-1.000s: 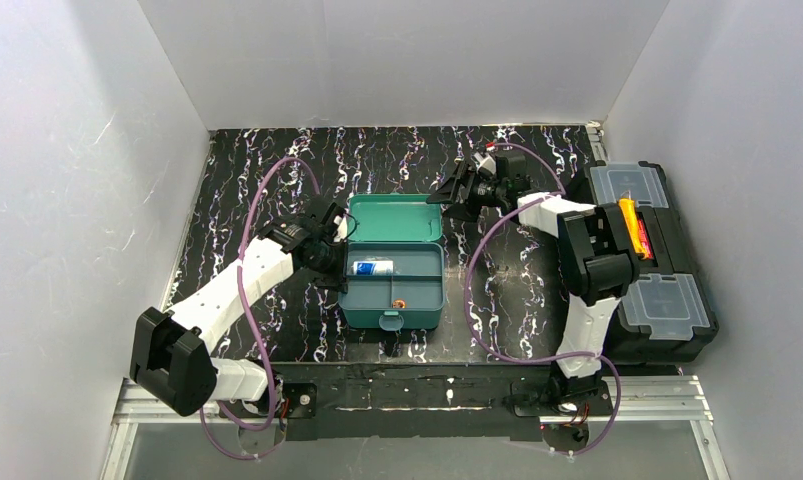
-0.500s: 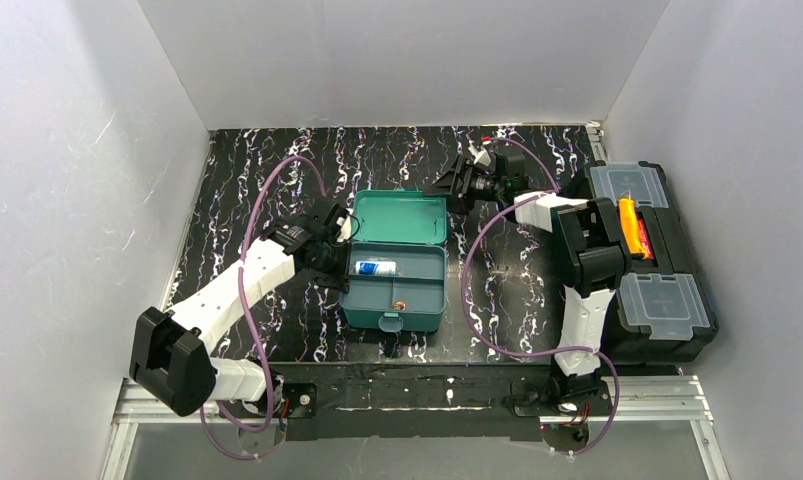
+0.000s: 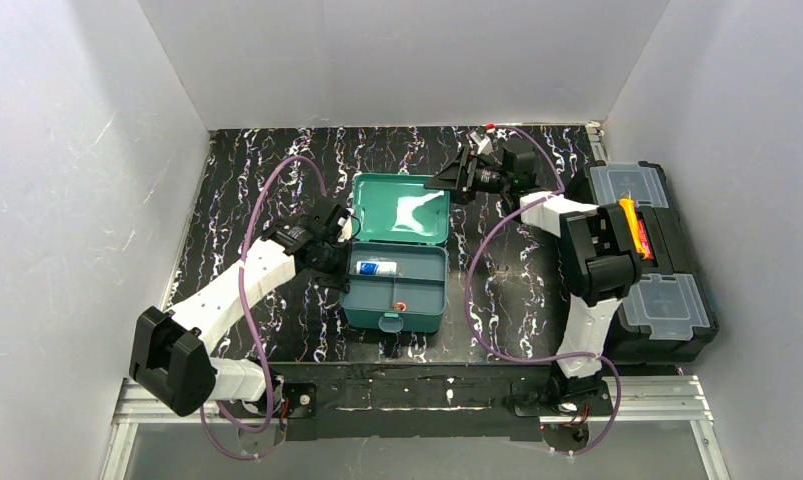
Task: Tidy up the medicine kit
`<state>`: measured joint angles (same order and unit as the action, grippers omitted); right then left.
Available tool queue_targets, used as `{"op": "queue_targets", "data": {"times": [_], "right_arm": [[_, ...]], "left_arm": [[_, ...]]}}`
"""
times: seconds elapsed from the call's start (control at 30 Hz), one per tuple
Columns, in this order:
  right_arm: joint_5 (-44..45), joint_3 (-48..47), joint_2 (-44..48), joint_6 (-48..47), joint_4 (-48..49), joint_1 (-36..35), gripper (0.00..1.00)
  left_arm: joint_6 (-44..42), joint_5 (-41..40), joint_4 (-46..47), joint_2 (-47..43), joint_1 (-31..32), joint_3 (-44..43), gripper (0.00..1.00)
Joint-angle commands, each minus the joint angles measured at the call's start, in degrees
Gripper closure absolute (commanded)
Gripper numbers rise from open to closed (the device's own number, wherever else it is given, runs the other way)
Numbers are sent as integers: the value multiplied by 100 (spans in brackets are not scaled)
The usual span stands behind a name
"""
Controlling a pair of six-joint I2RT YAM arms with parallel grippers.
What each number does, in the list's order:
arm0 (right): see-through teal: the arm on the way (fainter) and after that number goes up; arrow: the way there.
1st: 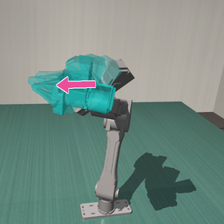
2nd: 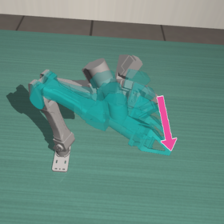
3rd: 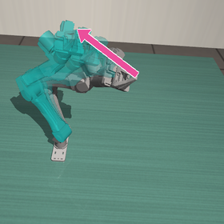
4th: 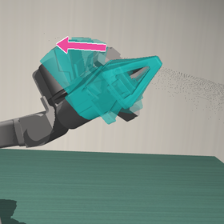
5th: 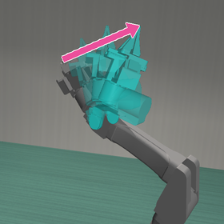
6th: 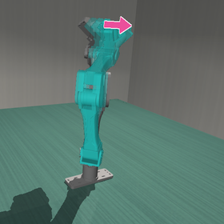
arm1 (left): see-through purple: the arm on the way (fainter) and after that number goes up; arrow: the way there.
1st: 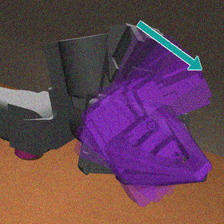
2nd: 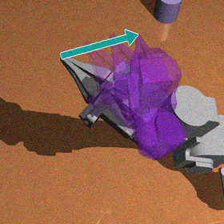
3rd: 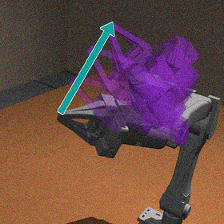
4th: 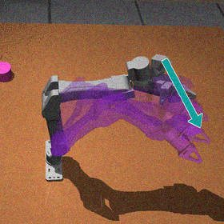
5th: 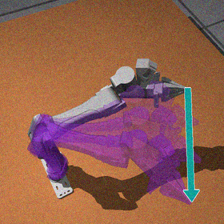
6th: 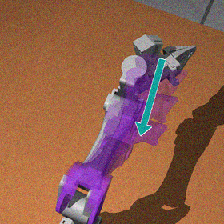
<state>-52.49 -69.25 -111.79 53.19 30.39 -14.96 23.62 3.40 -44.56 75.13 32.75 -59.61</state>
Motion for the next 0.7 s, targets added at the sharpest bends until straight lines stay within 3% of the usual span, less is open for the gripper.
{"op": "queue_targets", "data": {"times": [0.0,0.37,0.67], "right_arm": [[-417,58,630,132,454,-51,19],[-332,282,1396,-187,-41,-168,19],[-210,610,2164,-627,-630,-332,18]], "left_arm": [[30,-15,215,145,109,148,100],[343,-253,498,117,111,-92,100],[511,-580,709,-311,109,-283,70]]}}
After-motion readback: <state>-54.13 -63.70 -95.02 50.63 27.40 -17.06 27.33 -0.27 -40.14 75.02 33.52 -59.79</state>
